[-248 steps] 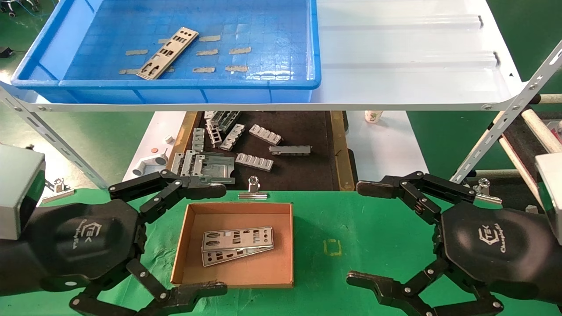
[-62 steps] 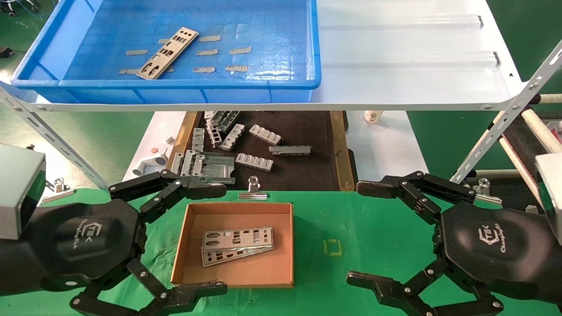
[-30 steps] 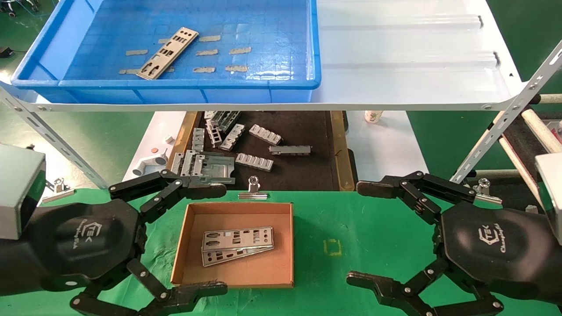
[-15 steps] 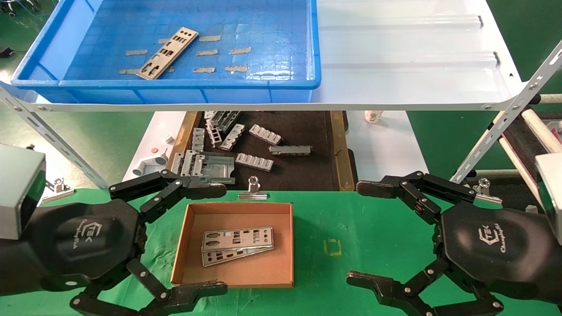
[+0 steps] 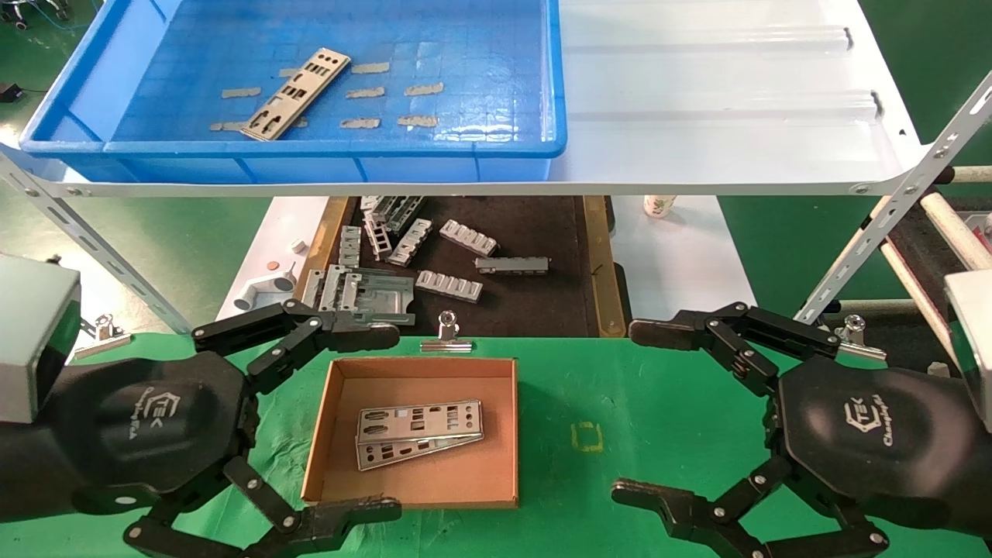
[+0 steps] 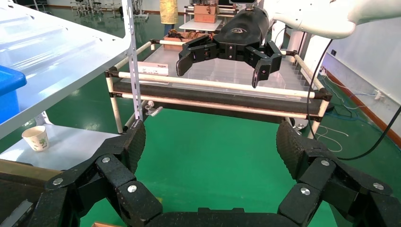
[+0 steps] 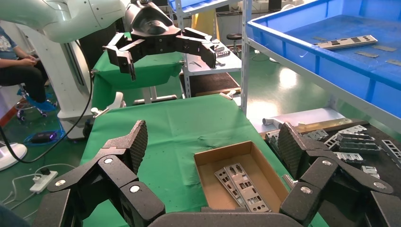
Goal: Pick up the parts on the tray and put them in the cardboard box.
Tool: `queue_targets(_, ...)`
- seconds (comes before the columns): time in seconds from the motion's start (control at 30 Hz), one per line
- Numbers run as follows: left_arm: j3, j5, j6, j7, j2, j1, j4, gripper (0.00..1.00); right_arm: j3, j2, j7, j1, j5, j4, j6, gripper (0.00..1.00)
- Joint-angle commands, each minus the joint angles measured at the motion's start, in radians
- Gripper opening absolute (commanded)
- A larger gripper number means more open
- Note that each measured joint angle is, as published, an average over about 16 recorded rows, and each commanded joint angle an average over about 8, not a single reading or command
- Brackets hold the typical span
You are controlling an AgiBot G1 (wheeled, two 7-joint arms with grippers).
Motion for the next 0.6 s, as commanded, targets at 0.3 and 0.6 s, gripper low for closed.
queue_targets(0.3,0.000,0.000,0.000,0.000,0.000,0.000,0.000,1.00,0.000,0.000,0.000,0.000,0.000,0.000,0.000,1.00)
queue_targets(0.6,0.000,0.000,0.000,0.000,0.000,0.000,0.000,1.00,0.000,0.000,0.000,0.000,0.000,0.000,0.000,1.00)
